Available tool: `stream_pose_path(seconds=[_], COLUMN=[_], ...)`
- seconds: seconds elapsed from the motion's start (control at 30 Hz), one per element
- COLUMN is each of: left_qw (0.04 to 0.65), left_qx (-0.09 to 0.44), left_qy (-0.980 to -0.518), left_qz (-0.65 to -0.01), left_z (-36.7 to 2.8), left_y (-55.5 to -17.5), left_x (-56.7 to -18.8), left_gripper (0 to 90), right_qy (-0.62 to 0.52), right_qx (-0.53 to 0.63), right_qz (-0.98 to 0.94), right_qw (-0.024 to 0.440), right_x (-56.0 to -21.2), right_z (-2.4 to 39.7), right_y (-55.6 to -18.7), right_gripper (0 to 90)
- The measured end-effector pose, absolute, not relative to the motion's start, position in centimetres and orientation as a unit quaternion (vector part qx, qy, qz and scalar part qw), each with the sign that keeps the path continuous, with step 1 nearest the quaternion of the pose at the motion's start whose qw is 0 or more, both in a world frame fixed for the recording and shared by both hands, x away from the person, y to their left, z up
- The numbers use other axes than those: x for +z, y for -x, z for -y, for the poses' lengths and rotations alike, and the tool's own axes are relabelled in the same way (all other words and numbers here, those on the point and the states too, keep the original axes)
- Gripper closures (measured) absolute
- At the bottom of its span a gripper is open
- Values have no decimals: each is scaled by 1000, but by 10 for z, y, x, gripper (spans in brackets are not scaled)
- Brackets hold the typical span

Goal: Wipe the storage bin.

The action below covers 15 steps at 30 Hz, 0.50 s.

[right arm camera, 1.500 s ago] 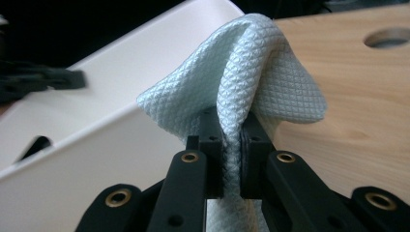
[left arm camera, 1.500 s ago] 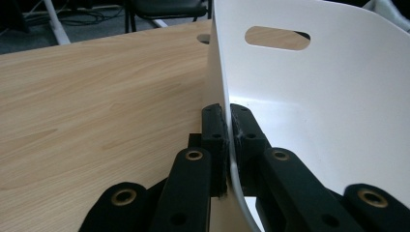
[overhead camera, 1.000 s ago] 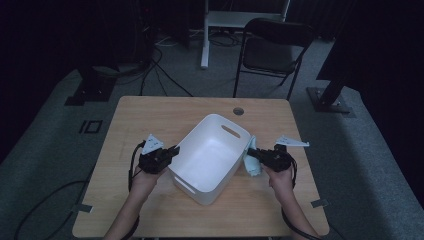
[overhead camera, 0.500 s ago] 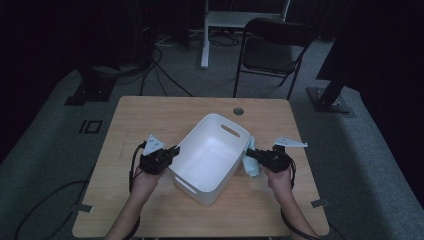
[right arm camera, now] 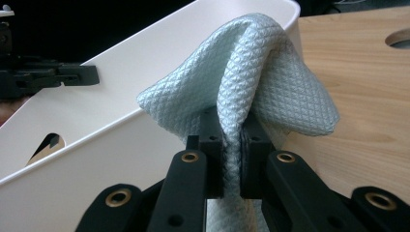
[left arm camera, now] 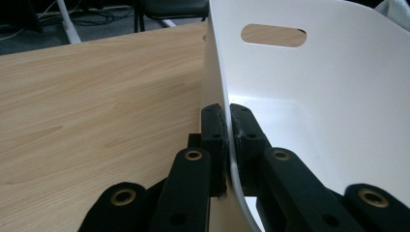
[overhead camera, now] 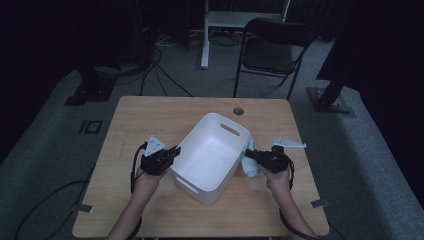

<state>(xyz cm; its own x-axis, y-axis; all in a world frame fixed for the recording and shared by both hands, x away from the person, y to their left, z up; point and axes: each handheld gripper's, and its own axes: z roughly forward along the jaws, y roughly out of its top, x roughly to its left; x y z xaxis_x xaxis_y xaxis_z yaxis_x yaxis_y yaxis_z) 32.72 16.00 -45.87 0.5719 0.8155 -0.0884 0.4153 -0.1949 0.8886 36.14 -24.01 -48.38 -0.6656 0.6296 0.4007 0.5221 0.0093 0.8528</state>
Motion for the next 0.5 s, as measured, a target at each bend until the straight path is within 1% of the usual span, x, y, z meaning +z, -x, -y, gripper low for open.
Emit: stream_pose_path(seconds=[0.2, 0.37, 0.5], left_qw=[476, 474, 475], left_qx=[216, 218, 217], left_qy=[-744, -747, -747], left_qz=[-416, -411, -412], left_z=[-158, -155, -155], left_y=[-326, -326, -326], left_x=[-458, -458, -458], left_gripper=[861, 860, 860], right_qy=[-409, -400, -403], right_qx=[566, 572, 568], right_qz=[-714, -715, -716], right_qw=[46, 48, 47], right_x=[-486, -477, -485], right_z=[238, 238, 239], right_y=[-362, -359, -360], right_gripper=[830, 829, 830])
